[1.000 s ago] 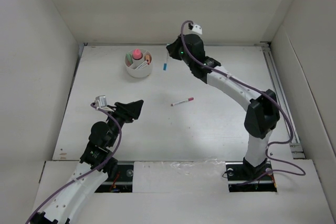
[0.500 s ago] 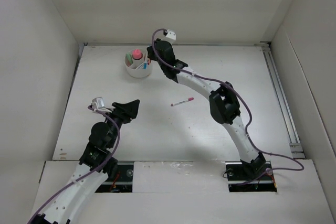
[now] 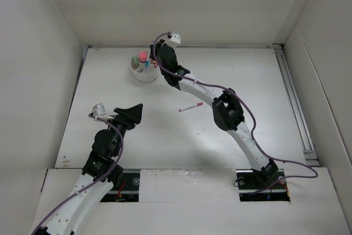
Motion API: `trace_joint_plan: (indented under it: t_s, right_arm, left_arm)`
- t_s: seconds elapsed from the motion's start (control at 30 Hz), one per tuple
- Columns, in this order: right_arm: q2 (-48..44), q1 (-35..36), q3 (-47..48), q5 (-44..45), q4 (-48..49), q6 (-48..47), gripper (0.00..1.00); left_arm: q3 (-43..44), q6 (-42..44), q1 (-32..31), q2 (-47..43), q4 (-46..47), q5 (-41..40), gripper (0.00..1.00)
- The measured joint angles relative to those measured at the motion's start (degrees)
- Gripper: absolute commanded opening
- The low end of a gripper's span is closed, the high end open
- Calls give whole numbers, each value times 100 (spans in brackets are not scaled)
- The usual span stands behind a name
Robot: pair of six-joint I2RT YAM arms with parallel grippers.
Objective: Sort the stationery into containers
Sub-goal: Place the stationery into the container
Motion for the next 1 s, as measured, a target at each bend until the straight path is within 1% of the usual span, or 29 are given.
trace_joint_plan:
  t_s: [0.23, 0.3, 0.43, 0.47, 0.53, 0.57, 0.7, 0.77, 0.8, 0.9, 0.93, 1.0]
  right_arm:
    - [404, 138, 105, 168, 170, -155, 5]
    - [479, 162, 105, 192, 166, -173, 7]
    - [507, 190, 105, 232, 234, -197, 19]
    - [507, 190, 98, 232, 278, -203, 24]
    - [503, 199, 13, 240, 411, -216, 32]
    - [494, 203, -66, 245, 476, -219, 40]
    - [446, 225, -476, 280, 621, -269, 56]
    - [286, 238, -804, 291, 662, -280, 60]
    - [195, 245, -957, 291, 669, -286, 64]
    - [-138, 275, -1270, 269, 667, -286, 68]
    - [-308, 280, -1403, 234, 684, -289, 71]
    - [-739, 302, -1740, 201, 688, -293, 73]
  left_arm:
    - [0, -2, 0, 2, 0, -17, 67]
    - [0, -4, 0, 2, 0, -20, 67]
    - [0, -4, 0, 2, -2, -20, 67]
    - [0, -4, 0, 2, 0, -22, 67]
    - [0, -4, 0, 2, -2, -24, 67]
    - [0, -4, 0, 2, -2, -26, 67]
    - [0, -4, 0, 2, -2, -31, 67]
    - [0, -4, -2, 2, 0, -33, 67]
    - [0, -4, 0, 2, 0, -33, 67]
    - [0, -4, 0, 2, -2, -28, 67]
    - [0, -4, -2, 2, -2, -28, 67]
    - [0, -4, 0, 2, 0, -13, 67]
